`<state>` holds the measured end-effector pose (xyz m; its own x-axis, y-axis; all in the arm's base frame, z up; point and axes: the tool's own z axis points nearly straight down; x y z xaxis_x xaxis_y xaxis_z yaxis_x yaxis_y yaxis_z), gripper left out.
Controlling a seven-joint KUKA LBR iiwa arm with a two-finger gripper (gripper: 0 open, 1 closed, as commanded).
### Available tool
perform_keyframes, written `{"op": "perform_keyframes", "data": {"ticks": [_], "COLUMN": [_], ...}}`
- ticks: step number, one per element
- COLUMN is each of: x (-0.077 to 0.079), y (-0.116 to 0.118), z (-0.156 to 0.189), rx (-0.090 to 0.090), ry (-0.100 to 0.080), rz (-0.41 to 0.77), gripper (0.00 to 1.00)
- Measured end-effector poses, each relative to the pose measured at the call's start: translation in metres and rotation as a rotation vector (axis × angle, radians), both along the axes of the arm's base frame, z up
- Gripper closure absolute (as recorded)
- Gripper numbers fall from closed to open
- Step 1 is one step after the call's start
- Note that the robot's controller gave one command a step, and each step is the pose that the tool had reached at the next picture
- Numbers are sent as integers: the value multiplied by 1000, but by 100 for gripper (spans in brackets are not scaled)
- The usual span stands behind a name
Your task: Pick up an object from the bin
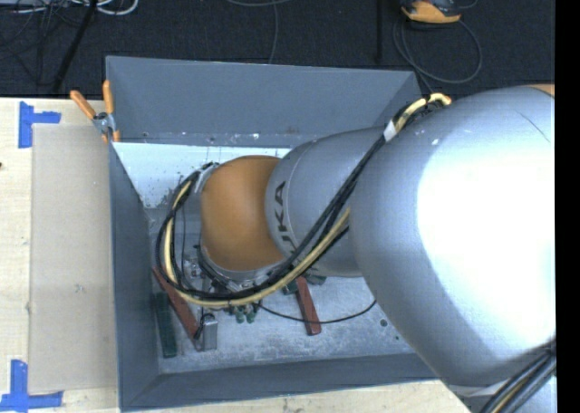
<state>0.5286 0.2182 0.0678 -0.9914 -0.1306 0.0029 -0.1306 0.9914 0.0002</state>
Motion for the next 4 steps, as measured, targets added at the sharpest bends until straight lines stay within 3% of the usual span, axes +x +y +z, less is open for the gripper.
{"op": "perform_keyframes", "data": {"ticks": [1,2,3,4], "x": [47,68,46,47], "y": [-34,-127,-208,-205], "z": [90,27,6,7], "rx": [1,-1,0,2], "ry": [-14,0,0,-3], "rz": [28,324,500,502], "gripper": [0,0,0,100]}}
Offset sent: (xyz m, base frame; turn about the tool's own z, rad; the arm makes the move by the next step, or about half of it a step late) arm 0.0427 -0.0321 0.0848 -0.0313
